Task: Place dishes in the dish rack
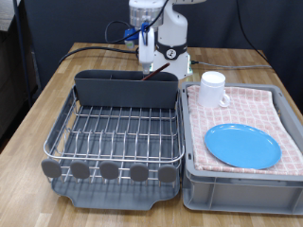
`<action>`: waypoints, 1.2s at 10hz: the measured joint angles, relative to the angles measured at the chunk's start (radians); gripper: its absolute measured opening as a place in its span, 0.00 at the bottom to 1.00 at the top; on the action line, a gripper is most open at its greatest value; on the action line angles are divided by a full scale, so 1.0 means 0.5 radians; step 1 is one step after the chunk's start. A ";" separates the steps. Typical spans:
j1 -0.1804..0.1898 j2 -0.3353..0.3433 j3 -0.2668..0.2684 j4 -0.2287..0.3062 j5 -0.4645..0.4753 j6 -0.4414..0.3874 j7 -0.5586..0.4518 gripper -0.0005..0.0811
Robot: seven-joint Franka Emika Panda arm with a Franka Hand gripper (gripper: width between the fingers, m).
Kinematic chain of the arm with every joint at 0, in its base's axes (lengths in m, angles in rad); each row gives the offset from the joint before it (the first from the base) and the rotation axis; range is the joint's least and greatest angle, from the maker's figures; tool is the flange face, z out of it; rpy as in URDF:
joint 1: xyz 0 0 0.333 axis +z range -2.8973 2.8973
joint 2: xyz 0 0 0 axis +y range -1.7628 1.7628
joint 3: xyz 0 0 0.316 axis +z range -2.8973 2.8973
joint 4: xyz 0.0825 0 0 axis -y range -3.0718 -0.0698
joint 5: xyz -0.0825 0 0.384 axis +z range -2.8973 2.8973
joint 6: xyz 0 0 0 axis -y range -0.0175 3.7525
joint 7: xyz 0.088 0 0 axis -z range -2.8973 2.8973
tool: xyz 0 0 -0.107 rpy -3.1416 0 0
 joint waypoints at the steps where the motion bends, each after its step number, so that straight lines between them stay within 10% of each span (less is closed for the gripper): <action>1: 0.002 -0.033 0.097 0.040 -0.037 -0.075 0.071 0.98; 5: 0.055 -0.115 0.322 0.253 0.007 -0.502 0.174 0.99; 12: 0.252 0.135 0.271 0.620 0.193 -0.474 -0.428 0.99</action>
